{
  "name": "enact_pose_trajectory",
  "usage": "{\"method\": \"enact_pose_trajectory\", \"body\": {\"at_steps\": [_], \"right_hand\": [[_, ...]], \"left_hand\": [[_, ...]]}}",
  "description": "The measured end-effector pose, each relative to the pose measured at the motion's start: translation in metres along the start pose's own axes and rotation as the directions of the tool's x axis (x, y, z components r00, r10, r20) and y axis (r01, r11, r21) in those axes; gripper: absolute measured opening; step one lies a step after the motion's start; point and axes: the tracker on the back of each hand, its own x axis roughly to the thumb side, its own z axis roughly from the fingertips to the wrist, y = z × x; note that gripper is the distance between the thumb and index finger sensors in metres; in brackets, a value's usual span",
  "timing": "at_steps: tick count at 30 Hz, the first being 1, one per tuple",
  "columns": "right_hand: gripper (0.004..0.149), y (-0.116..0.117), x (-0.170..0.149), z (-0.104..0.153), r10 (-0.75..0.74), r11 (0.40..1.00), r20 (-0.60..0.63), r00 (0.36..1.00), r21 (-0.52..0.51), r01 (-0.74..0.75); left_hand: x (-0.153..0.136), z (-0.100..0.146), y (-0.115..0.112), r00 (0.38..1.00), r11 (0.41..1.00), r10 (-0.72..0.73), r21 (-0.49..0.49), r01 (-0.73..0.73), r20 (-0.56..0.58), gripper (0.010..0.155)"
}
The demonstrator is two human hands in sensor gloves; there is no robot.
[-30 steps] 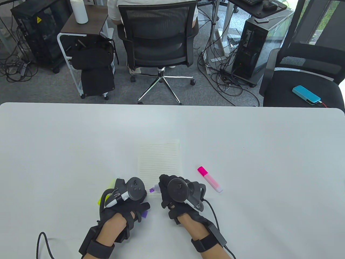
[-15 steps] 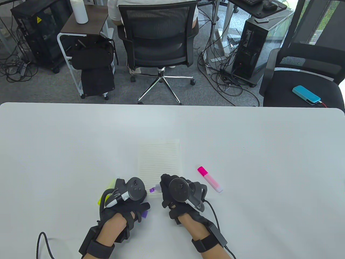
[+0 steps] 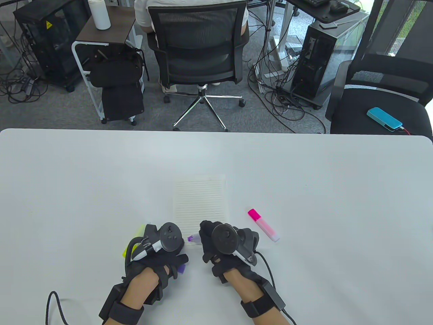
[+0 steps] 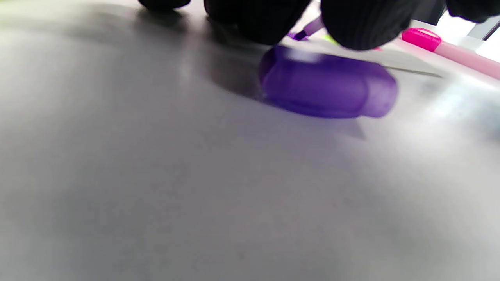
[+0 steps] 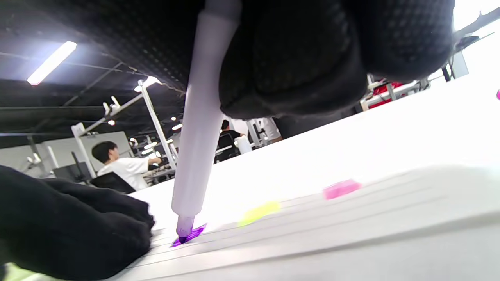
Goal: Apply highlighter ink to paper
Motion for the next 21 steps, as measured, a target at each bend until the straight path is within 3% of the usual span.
{"method": "enact_pose_trajectory", "body": {"at_steps": [3, 9, 21], "right_hand": [[0.033, -0.003, -0.002, 0.001, -0.005, 1.000, 0.000, 1.000, -0.013, 0.005], [0.037, -0.011, -0.013, 0.004, -0.227, 0.971, 0.002, 0.974, -0.081, 0.227], [0.040, -0.029, -0.034, 0.012, -0.422, 0.888, 0.019, 0.906, -0.194, 0.417]], "left_hand": [[0.000, 0.000, 0.000, 1.000, 1.000, -0.001, -0.001, 0.001, 0.000, 0.066], [0.000, 0.000, 0.000, 1.000, 1.000, 0.001, -0.004, -0.001, 0.000, 0.066], [-0.002, 0.000, 0.000, 0.999, 1.000, 0.017, 0.017, -0.018, 0.027, 0.065]]}}
